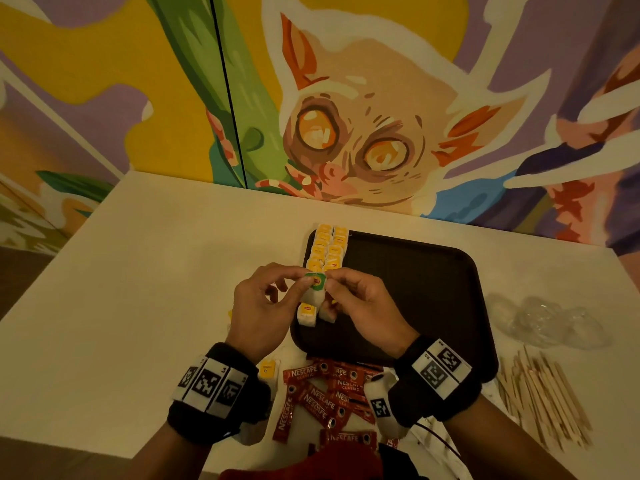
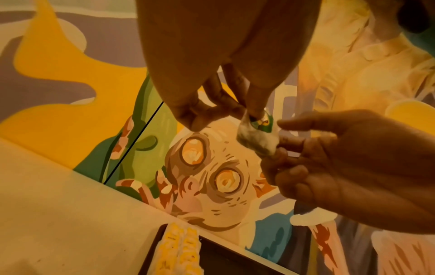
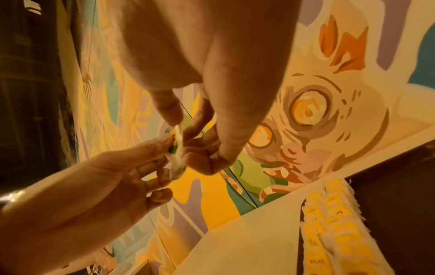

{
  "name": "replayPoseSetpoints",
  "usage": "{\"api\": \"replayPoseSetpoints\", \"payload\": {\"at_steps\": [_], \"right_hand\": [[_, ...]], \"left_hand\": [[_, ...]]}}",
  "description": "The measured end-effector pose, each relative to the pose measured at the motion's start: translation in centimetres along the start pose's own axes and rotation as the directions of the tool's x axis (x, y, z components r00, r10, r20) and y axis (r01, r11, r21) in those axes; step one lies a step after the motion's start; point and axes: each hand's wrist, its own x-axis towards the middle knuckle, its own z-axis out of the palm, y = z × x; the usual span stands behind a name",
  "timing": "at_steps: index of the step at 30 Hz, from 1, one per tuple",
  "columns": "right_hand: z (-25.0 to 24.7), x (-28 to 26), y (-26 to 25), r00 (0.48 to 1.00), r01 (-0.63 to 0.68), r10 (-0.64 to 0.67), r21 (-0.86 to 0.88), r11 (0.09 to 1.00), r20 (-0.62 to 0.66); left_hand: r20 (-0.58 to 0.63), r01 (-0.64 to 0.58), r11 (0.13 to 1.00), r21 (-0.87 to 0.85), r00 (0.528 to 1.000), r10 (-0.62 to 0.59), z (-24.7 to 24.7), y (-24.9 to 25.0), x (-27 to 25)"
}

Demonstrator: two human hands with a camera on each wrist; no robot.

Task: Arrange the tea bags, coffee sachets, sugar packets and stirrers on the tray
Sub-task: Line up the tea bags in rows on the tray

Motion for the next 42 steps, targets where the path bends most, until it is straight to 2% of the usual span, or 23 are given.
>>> {"api": "replayPoseSetpoints", "payload": {"at_steps": [3, 6, 10, 16, 21, 25, 28, 30, 35, 38, 42], "right_hand": [[0.5, -0.2, 0.4, 0.999, 0.030, -0.031, -0.056, 0.998, -0.021], [0.3, 0.5, 2.2, 0.994, 0.021, -0.038, -0.161, 0.987, -0.102], [-0.9, 1.9, 6.3, 0.973, -0.184, 0.127, -0.316, 0.931, -0.192], [-1.7, 2.7, 11.3, 0.892, -0.449, 0.361, -0.442, 0.777, -0.272], [-1.1, 3.7, 13.0, 0.837, -0.541, 0.414, -0.432, 0.721, -0.357], [-0.9, 4.0, 13.8, 0.837, -0.541, 0.384, -0.476, 0.694, -0.390], [-0.9, 3.8, 13.8, 0.846, -0.517, 0.363, -0.431, 0.740, -0.391], [-1.0, 3.5, 13.5, 0.854, -0.489, 0.321, -0.421, 0.764, -0.410], [-0.4, 2.7, 11.9, 0.885, -0.408, 0.178, -0.529, 0.744, -0.431], [1.1, 2.8, 10.7, 0.932, -0.304, 0.123, -0.552, 0.776, -0.341], [3.8, 3.5, 9.5, 0.984, -0.176, 0.124, -0.578, 0.797, -0.129]], "left_hand": [[-0.031, 0.043, 0.999, -0.002, 0.999, -0.043, 0.3, -0.5, -0.2], [0.027, 0.110, 0.994, -0.007, 0.994, -0.109, 0.5, -1.3, -0.6], [0.094, 0.223, 0.971, 0.080, 0.969, -0.230, 0.2, -3.2, -1.5], [0.146, 0.298, 0.928, 0.225, 0.931, -0.334, -1.1, -5.9, -3.6], [0.170, 0.343, 0.883, 0.321, 0.896, -0.410, -1.8, -7.3, -5.1], [0.219, 0.370, 0.829, 0.420, 0.845, -0.488, -2.5, -8.6, -6.4], [0.252, 0.365, 0.796, 0.484, 0.812, -0.526, -2.9, -9.5, -7.5], [0.273, 0.343, 0.763, 0.548, 0.789, -0.550, -3.0, -10.3, -8.1], [0.284, 0.274, 0.631, 0.726, 0.716, -0.638, -2.3, -11.5, -9.1], [0.305, 0.223, 0.633, 0.741, 0.728, -0.614, -2.0, -11.8, -9.6], [0.303, 0.217, 0.683, 0.698, 0.774, -0.555, -2.1, -12.0, -10.0]]}}
